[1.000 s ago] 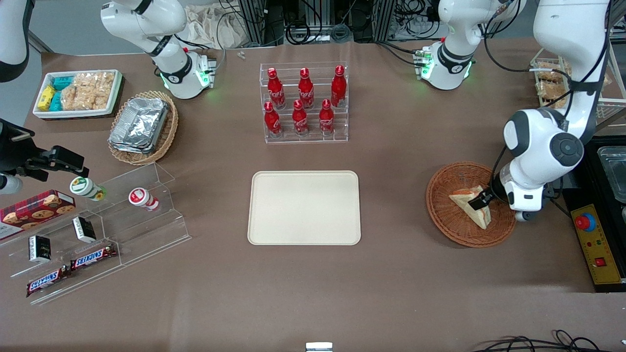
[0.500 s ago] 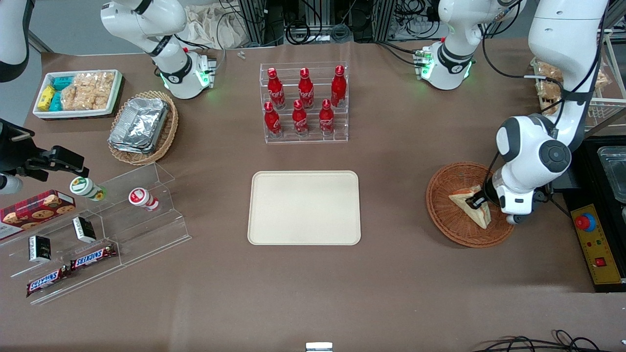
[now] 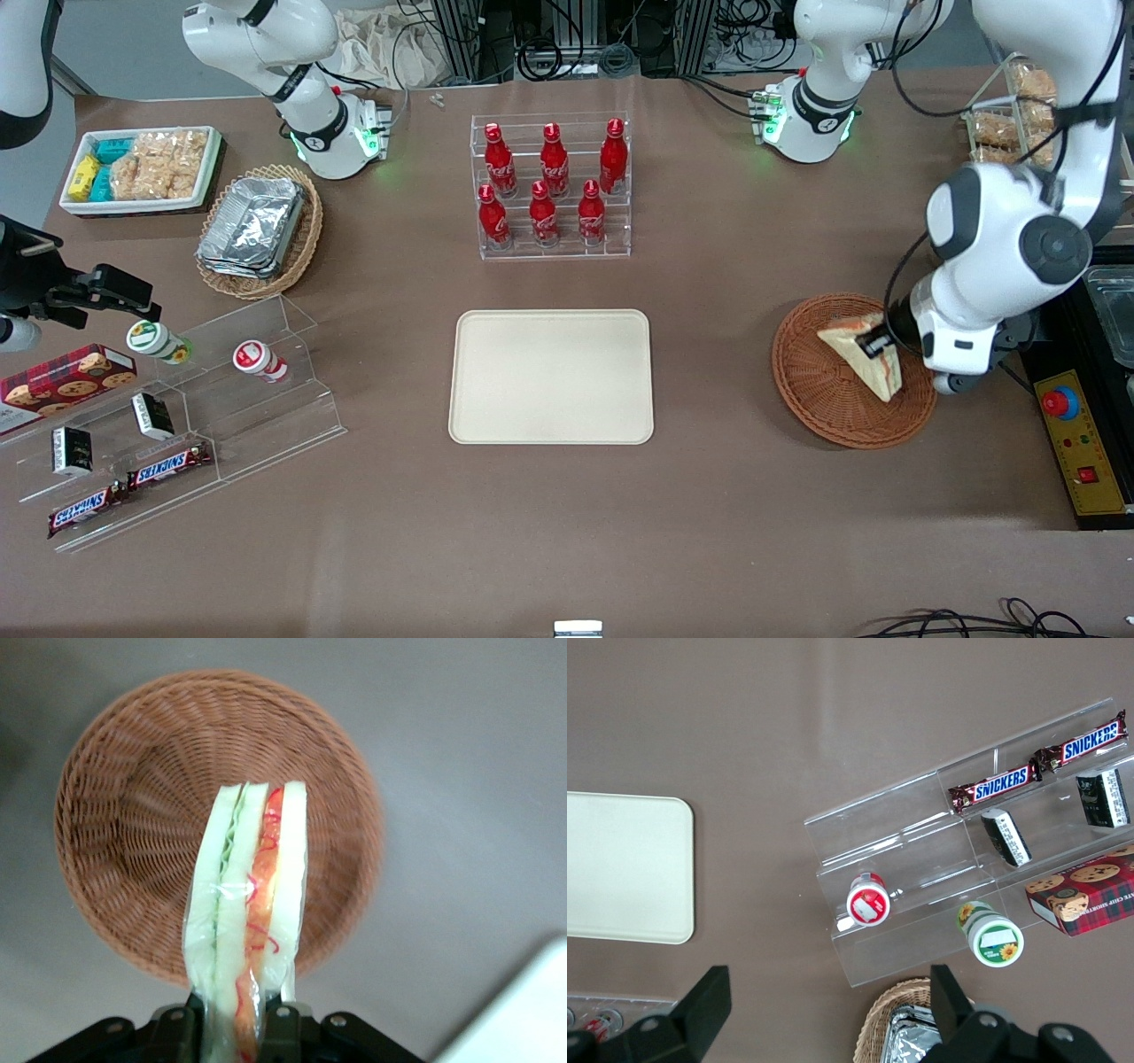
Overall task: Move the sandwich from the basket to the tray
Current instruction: 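Lift the sandwich and carry it toward the cream tray, then lower the sandwich onto the tray and open the left gripper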
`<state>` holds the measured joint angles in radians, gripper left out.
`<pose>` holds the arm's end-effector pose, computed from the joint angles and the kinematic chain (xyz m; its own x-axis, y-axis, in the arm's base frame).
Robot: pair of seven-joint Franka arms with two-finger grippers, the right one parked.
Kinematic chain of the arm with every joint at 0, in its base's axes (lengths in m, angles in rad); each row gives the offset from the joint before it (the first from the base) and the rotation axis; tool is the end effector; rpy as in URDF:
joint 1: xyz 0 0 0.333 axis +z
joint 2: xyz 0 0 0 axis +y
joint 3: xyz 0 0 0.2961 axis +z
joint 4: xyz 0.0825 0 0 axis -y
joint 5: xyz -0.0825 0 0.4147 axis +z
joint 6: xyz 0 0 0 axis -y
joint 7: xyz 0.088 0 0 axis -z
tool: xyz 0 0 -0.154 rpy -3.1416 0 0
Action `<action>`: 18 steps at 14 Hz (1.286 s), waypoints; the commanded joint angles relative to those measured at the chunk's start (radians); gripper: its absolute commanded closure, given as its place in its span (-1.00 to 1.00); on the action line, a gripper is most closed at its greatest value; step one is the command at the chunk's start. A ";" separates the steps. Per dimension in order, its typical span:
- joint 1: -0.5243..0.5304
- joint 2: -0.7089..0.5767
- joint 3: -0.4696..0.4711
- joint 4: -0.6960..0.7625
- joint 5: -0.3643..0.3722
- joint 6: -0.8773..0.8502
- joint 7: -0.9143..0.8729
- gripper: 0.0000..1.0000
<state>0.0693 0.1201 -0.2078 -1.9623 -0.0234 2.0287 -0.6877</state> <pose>0.5931 -0.0842 0.3291 0.8448 0.5306 -0.0684 0.5320 -0.8467 0.0022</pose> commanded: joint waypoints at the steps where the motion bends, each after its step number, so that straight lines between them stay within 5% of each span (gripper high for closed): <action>1: -0.003 0.030 -0.141 0.092 -0.004 -0.075 0.043 1.00; 5: -0.028 0.137 -0.306 0.091 -0.016 0.063 0.105 1.00; 10: -0.196 0.286 -0.314 0.098 0.026 0.241 0.010 1.00; 18: -0.247 0.513 -0.311 0.187 0.315 0.361 -0.088 1.00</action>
<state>-0.1683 0.5404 -0.5198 -1.8617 0.2309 2.3719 -0.7289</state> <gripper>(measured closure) 0.828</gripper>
